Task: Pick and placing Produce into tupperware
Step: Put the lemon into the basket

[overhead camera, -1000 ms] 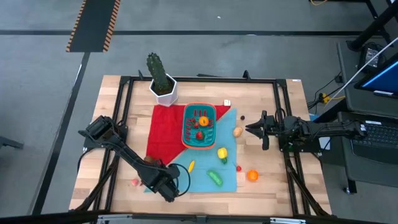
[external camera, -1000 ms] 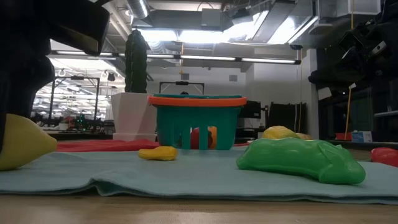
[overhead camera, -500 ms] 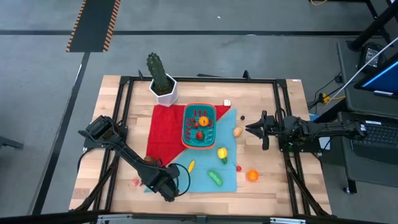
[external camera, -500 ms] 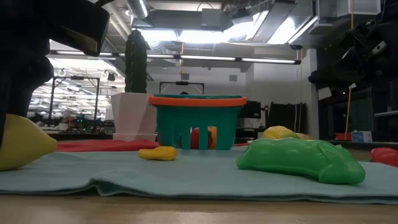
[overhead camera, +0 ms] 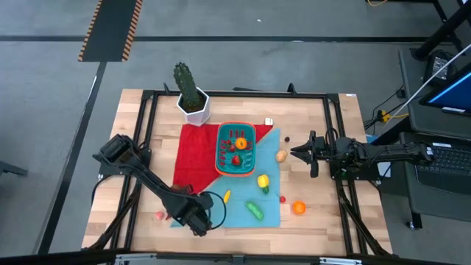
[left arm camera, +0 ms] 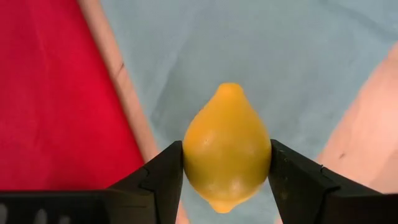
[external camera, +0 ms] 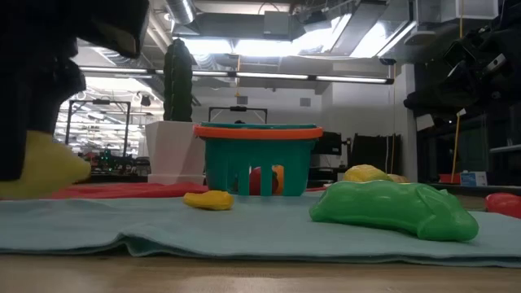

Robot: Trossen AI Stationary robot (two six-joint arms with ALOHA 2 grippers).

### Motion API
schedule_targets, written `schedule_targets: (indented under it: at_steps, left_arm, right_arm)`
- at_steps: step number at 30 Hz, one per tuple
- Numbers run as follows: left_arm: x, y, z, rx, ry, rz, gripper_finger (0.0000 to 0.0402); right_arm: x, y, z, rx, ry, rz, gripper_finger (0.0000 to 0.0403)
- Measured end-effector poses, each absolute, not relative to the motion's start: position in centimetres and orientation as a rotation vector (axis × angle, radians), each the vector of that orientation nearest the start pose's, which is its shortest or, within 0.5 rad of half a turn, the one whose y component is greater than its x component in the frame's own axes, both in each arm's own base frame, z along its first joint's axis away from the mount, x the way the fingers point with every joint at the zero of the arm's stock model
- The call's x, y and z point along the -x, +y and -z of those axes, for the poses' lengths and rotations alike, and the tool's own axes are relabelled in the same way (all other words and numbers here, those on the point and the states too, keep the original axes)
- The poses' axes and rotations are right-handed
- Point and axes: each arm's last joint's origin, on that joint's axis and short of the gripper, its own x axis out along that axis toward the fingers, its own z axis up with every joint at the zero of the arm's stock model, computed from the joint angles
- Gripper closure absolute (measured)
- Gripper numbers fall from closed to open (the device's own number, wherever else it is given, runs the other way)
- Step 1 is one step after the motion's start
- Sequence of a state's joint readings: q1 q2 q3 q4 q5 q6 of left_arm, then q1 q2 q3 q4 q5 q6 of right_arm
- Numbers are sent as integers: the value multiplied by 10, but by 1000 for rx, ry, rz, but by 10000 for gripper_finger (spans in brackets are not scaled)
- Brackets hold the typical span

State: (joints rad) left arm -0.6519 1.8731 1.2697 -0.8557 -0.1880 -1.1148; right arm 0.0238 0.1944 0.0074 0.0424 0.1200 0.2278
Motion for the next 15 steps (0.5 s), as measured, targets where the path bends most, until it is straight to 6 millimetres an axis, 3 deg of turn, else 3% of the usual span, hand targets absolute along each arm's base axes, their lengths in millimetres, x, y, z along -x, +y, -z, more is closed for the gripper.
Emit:
schedule_targets:
  at_steps: [8,15]
  left_arm:
    - [-269,-197,-207,307,1243,-303,210]
    - [-250,-188,-249,263,1028,-336,210]
  right_arm:
    - [-108,-1,-154,-221,135,111,330]
    - [-108,0,-154,-221,140,95,330]
